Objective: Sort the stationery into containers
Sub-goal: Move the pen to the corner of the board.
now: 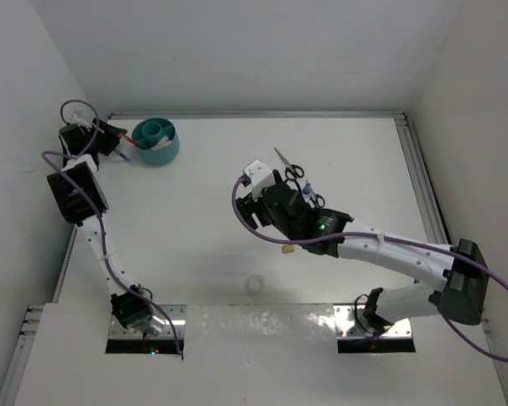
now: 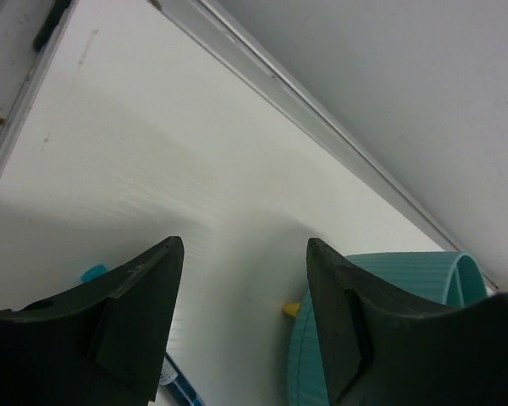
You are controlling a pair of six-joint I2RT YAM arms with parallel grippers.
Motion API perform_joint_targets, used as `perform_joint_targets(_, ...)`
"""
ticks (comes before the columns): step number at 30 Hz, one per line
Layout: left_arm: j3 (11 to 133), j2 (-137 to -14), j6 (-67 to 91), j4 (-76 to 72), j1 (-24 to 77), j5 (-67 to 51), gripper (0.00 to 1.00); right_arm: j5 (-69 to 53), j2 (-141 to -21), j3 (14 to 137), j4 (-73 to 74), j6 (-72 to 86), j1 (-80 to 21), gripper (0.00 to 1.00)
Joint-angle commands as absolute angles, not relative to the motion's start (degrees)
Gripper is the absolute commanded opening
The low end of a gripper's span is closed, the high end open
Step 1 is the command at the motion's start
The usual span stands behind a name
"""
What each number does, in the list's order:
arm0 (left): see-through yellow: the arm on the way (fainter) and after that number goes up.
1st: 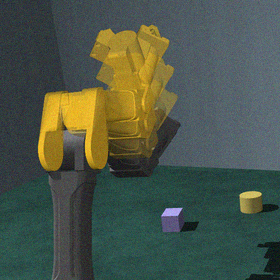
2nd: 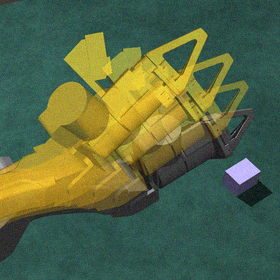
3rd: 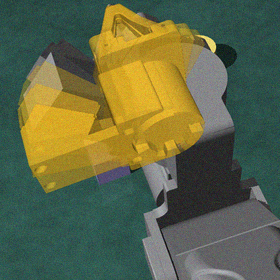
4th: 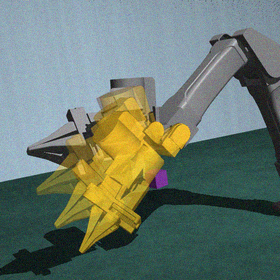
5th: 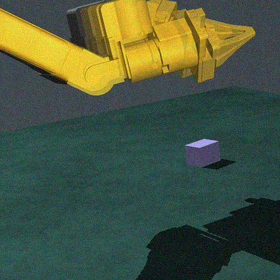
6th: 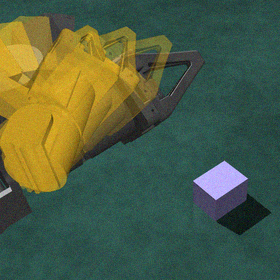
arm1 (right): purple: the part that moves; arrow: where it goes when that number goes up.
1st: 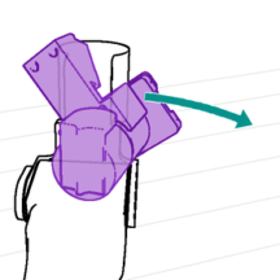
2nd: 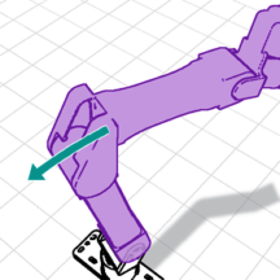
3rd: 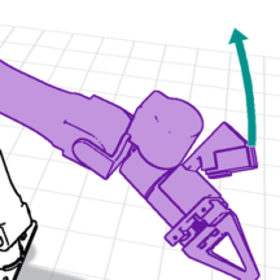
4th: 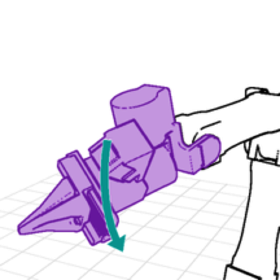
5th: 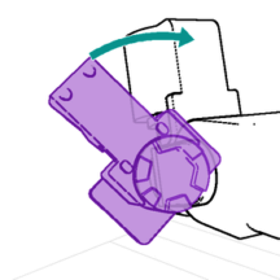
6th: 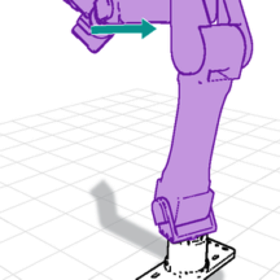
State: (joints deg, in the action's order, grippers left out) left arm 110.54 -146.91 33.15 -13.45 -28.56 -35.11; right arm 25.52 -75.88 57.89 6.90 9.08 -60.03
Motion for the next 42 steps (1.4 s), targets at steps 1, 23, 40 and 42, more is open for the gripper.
perform_joint_targets(1,108.6,-145.3,29.9,-13.4,-28.4,-33.0,0.57,25.6,-73.6,58.5,5.9,10.6,-59.9,0.75)
perform_joint_targets(23,89.1,-132.9,24.3,-8.5,-32.3,-33.7,0.57,29.4,-68.6,57.3,4.7,10.3,-62.9,0.74)
perform_joint_targets(40,69.4,-120.2,16.9,-6.5,-34.7,-36.8,0.57,37.3,-60.1,54.2,4.2,8.7,-69.4,0.72)
perform_joint_targets(42,67.7,-119.4,15.8,-5.8,-35.2,-37.3,0.57,38.2,-59.5,54.2,4.1,8.1,-70.7,0.72)
